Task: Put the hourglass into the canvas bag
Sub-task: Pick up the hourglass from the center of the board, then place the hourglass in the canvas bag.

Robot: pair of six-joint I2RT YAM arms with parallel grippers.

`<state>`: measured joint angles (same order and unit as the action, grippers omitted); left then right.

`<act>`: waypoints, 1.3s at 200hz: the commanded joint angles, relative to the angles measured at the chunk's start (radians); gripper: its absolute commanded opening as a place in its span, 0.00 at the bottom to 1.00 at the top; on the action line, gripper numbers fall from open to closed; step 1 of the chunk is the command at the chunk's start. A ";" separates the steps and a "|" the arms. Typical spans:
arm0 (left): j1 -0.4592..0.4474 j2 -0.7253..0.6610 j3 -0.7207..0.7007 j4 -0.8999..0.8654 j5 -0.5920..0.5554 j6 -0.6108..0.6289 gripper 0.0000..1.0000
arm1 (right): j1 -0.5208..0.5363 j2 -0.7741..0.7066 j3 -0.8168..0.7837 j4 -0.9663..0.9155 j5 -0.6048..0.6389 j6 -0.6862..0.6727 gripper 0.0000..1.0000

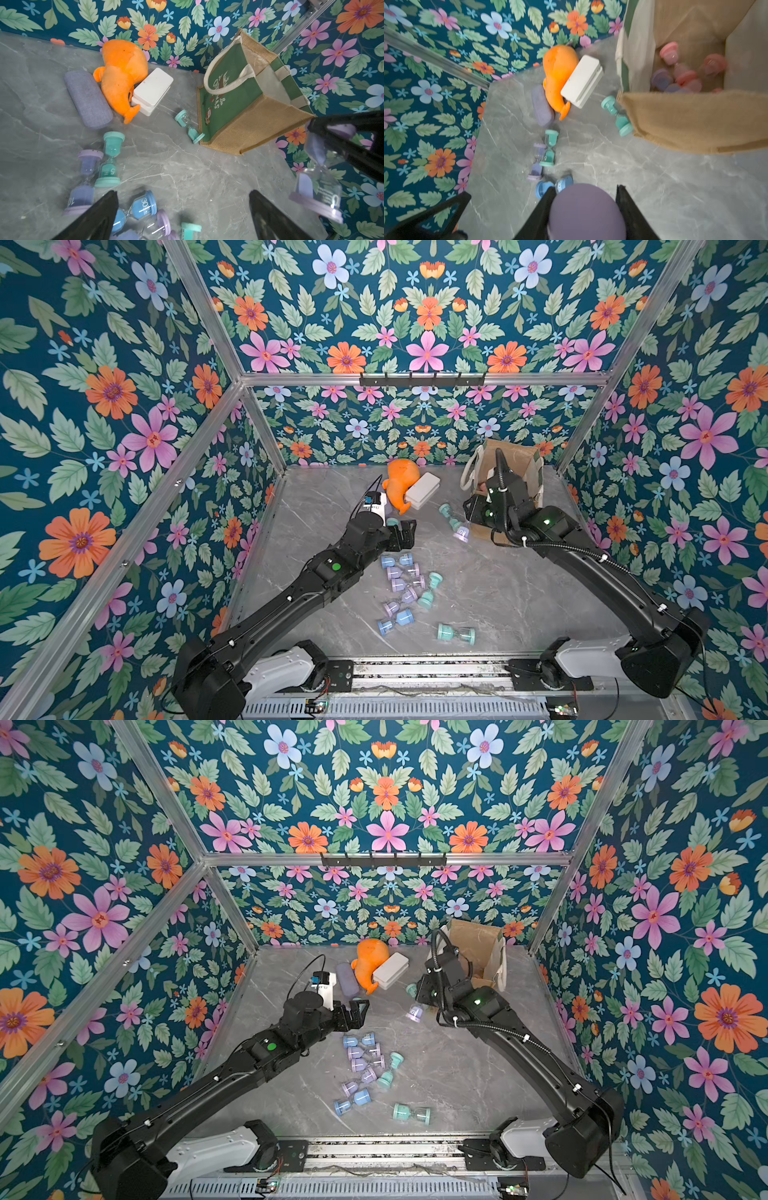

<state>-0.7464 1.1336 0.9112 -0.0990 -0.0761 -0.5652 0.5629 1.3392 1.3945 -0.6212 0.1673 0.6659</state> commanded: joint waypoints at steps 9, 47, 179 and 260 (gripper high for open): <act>-0.002 0.059 0.045 0.094 0.017 0.026 1.00 | -0.096 0.036 0.090 -0.004 -0.064 -0.103 0.32; -0.001 0.142 0.091 0.176 0.062 0.025 1.00 | -0.252 0.124 0.213 0.006 -0.144 -0.131 0.31; -0.011 0.362 0.250 0.231 0.128 0.020 1.00 | -0.506 0.607 0.546 -0.005 -0.192 -0.184 0.29; -0.013 0.415 0.305 0.194 0.146 0.053 1.00 | -0.503 0.848 0.680 -0.079 -0.191 -0.190 0.28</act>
<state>-0.7586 1.5475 1.2106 0.0978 0.0650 -0.5320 0.0578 2.1593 2.0632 -0.6785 -0.0231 0.4870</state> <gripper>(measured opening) 0.998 0.438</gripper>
